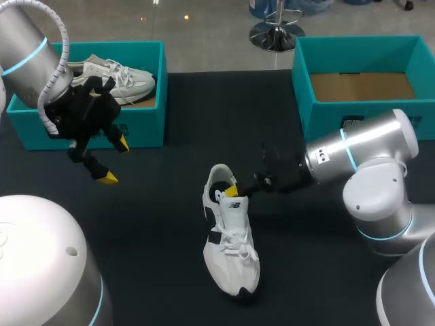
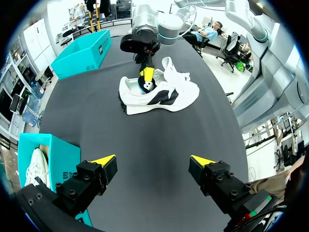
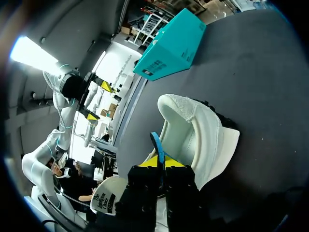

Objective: Take the shoe out of the shoebox, open the shoe tongue, remove and reinsert the insole, then place the shoe into the shoebox

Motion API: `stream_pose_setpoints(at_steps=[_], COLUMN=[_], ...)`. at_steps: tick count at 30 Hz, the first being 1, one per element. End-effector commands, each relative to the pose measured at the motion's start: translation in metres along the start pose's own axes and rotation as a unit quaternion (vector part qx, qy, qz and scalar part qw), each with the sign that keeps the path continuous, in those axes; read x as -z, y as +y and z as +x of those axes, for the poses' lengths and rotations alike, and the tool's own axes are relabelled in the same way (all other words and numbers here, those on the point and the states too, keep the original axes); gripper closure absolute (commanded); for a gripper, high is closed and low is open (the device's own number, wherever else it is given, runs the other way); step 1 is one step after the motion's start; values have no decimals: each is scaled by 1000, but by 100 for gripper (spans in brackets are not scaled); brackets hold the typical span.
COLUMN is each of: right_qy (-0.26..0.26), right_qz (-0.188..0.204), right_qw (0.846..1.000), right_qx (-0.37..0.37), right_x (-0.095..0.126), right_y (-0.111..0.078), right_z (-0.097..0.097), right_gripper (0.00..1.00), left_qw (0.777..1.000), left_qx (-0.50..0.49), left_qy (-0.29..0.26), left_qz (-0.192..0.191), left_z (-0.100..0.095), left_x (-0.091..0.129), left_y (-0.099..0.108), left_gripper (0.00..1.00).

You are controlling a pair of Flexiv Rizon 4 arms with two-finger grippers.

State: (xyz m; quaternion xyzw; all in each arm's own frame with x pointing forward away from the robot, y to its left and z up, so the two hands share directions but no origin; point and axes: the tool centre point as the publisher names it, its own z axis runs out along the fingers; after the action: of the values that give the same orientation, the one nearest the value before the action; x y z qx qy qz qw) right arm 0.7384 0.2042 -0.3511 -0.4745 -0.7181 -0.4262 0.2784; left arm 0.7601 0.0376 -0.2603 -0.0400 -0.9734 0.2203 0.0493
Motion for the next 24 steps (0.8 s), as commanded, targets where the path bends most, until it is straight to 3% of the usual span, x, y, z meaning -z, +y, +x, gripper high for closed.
stream_pose_setpoints(at_steps=[1,3,4,5,6,24], right_qy=[-2,-3,-4,-6,-6,-54], right_qz=[0,-2,-2,-2,-3,-48], right_qw=[1000,1000,1000,1000,1000,997], right_qx=[-2,3,4,8,11,33], right_x=[-4,-2,-2,-1,0,20], right_y=[-1,4,5,8,11,38], right_z=[-1,0,1,3,4,21], right_gripper=[100,65,56,15,0,0], left_qw=[1000,1000,1000,1000,1000,1000], left_qx=[0,0,0,0,0,0], left_qy=[0,0,0,0,0,0], left_qz=[-1,-1,-1,-1,-1,-1], left_z=[0,0,0,0,0,0], left_x=[0,0,0,0,0,0], left_y=[0,0,0,0,0,0], left_gripper=[0,0,0,0,0,0])
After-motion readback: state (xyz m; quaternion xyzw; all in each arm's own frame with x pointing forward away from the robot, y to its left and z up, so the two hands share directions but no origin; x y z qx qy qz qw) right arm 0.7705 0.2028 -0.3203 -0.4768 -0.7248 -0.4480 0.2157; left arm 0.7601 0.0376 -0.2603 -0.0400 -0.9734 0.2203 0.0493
